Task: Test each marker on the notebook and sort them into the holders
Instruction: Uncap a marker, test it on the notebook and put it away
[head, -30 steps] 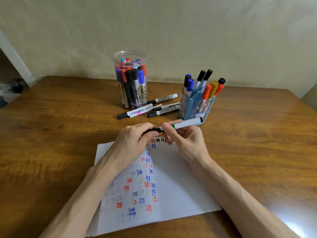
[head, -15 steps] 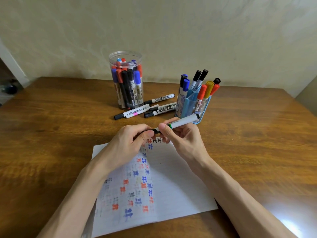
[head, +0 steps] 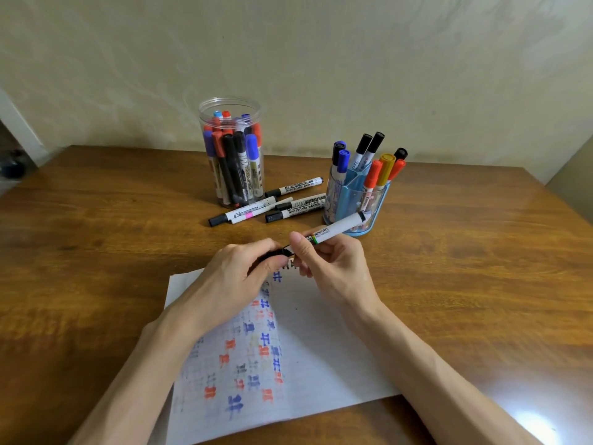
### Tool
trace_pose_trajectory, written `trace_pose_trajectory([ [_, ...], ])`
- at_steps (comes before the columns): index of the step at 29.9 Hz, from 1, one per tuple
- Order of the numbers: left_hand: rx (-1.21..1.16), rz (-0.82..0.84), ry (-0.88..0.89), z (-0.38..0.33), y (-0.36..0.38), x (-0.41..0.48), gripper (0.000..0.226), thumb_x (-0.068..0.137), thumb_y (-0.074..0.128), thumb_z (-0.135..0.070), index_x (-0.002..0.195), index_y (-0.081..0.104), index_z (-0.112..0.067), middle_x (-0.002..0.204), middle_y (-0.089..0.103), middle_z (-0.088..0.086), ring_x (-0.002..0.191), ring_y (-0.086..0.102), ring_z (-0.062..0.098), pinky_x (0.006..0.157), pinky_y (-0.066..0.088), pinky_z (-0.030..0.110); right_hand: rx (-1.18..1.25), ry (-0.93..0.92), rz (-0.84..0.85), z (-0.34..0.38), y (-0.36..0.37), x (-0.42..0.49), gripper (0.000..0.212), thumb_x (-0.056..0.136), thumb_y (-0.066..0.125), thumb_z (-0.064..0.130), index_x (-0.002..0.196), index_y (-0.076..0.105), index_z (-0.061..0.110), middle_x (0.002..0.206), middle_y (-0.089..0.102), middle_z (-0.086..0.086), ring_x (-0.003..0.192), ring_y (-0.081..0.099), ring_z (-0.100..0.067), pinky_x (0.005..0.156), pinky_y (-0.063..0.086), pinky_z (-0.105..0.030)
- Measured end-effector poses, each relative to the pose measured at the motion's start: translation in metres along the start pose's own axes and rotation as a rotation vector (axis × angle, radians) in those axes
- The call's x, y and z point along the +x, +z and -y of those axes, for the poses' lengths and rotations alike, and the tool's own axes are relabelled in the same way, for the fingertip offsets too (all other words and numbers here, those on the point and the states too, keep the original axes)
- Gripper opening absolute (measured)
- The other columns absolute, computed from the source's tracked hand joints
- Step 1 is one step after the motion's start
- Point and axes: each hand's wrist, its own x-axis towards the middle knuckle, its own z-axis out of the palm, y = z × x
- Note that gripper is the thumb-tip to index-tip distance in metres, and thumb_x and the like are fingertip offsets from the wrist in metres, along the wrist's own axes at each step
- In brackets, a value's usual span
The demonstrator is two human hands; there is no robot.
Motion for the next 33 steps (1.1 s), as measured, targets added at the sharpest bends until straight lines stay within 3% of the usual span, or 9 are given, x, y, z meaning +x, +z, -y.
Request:
trace_pose_trajectory([
  [3,-0.018,0.028,-0.085,0.009,-0.017,-0.005,0.025,0.103,0.044,-0.042,0.095,0.066,-0.034,0.088,0.069,-0.017,0.085,0.067,0.004,0.072,0.055,0.029,0.038,0.039,-0.112,0.006,-0.016,0.004,0.017,0.098,0.071,0.025,0.090,0.073,0.010,0.071,0.070,0.005,0.066,0.062,-0.008,0.063,0.050,-0.022],
  [5,-0.004,-0.043,-0.108,0.019,-0.030,-0.007,0.027,0.104,0.043,-0.040,0.092,0.065,-0.032,0.088,0.067,-0.014,0.086,0.065,0.006,0.072,0.054,0.032,0.016,0.039,-0.218,0.006,-0.037,0.009,0.020,0.099,0.070,0.028,0.092,0.072,0.009,0.072,0.069,0.005,0.068,0.061,-0.007,0.066,0.050,-0.023],
  [7,-0.018,-0.091,-0.100,0.022,-0.033,-0.005,0.025,0.105,0.045,-0.039,0.092,0.065,-0.032,0.088,0.066,-0.014,0.088,0.064,0.007,0.074,0.054,0.034,-0.056,0.031,-0.134,0.005,-0.040,0.009,0.020,0.101,0.068,0.023,0.096,0.072,0.005,0.073,0.070,0.005,0.068,0.062,-0.005,0.064,0.050,-0.021],
  [10,-0.008,-0.016,-0.080,0.015,-0.022,-0.003,0.016,0.104,0.050,-0.038,0.102,0.066,-0.036,0.095,0.067,-0.022,0.098,0.064,-0.001,0.083,0.053,0.026,-0.196,0.012,0.005,-0.001,-0.022,0.005,0.016,0.102,0.068,0.019,0.096,0.072,0.006,0.074,0.071,0.006,0.066,0.066,-0.004,0.062,0.050,-0.018],
  [14,0.071,0.026,-0.099,0.019,-0.017,-0.004,0.012,0.099,0.060,-0.042,0.109,0.067,-0.041,0.102,0.068,-0.025,0.100,0.063,-0.005,0.083,0.056,0.027,-0.256,0.062,-0.051,-0.007,-0.018,0.004,0.019,0.101,0.070,0.028,0.095,0.074,0.011,0.073,0.076,-0.004,0.058,0.070,-0.017,0.057,0.056,-0.026],
  [20,0.184,0.068,-0.157,0.027,-0.017,-0.003,0.014,0.096,0.063,-0.048,0.110,0.065,-0.046,0.109,0.066,-0.028,0.103,0.058,-0.008,0.079,0.047,0.017,-0.336,0.078,-0.066,-0.009,-0.009,0.003,0.019,0.100,0.071,0.027,0.083,0.072,0.018,0.068,0.075,0.004,0.056,0.069,-0.012,0.057,0.057,-0.027],
  [25,0.197,0.067,-0.173,0.030,-0.016,-0.002,0.018,0.095,0.061,-0.053,0.111,0.064,-0.046,0.110,0.066,-0.026,0.103,0.059,-0.004,0.085,0.055,0.027,-0.379,0.075,-0.069,-0.012,-0.007,0.001,0.019,0.099,0.071,0.029,0.084,0.071,0.018,0.068,0.075,0.006,0.055,0.070,-0.011,0.056,0.056,-0.025],
  [33,0.215,0.059,-0.182,0.029,-0.016,-0.002,0.019,0.095,0.061,-0.054,0.111,0.063,-0.044,0.107,0.066,-0.025,0.098,0.060,-0.003,0.082,0.055,0.026,-0.509,-0.017,-0.068,-0.014,-0.005,0.000,0.018,0.097,0.073,0.028,0.083,0.072,0.017,0.070,0.071,0.006,0.062,0.068,-0.014,0.057,0.056,-0.030],
])
